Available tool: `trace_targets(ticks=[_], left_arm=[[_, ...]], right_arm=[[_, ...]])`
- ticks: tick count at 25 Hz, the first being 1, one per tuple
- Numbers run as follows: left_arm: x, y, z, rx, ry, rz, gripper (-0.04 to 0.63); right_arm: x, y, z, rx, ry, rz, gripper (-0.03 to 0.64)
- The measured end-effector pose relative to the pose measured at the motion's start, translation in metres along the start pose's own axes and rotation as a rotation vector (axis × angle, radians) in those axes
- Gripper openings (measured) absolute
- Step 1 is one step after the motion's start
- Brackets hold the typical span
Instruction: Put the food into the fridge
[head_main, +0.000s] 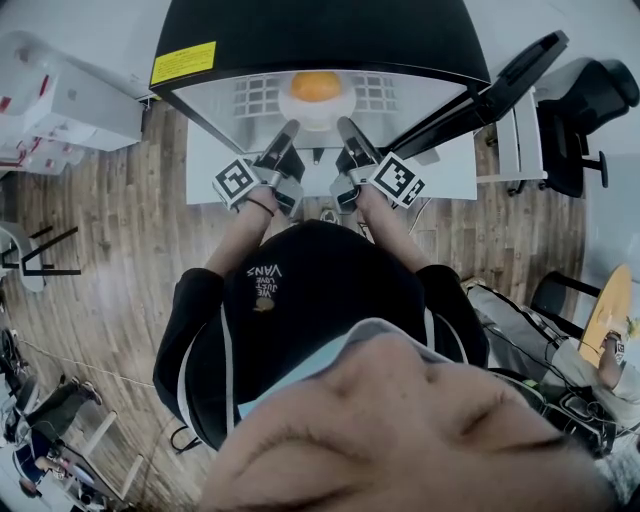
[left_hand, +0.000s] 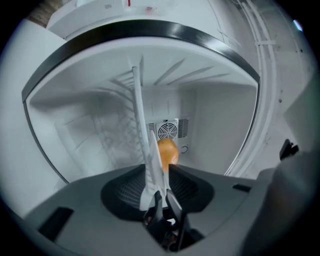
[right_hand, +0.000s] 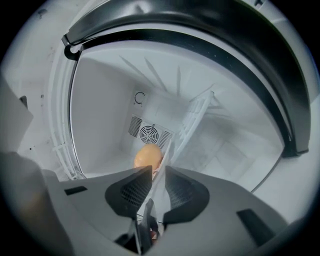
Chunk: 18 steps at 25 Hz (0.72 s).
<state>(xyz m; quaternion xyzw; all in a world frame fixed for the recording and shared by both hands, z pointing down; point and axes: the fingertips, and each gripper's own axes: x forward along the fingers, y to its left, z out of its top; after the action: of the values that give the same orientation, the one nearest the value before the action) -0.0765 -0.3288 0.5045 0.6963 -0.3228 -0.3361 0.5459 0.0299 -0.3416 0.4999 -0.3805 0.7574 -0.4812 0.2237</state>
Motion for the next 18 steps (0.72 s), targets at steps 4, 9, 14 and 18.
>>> trace_targets(ticks=[4,9,14,18], left_arm=[[-0.006,-0.006,0.0,0.103,-0.008,0.004,0.121],[-0.013,-0.009,0.002,0.272,0.011,0.039,0.121],[-0.021,-0.01,-0.002,0.454,0.039,0.089,0.121],[-0.021,-0.013,-0.008,0.637,0.075,0.1,0.121]], right_arm=[[-0.004,0.002,-0.002,-0.041,0.005,-0.003,0.071],[-0.012,0.007,0.001,-0.127,-0.005,0.0,0.117],[-0.02,0.013,-0.004,-0.329,0.026,-0.02,0.117],[-0.023,0.018,-0.008,-0.517,0.046,-0.049,0.117]])
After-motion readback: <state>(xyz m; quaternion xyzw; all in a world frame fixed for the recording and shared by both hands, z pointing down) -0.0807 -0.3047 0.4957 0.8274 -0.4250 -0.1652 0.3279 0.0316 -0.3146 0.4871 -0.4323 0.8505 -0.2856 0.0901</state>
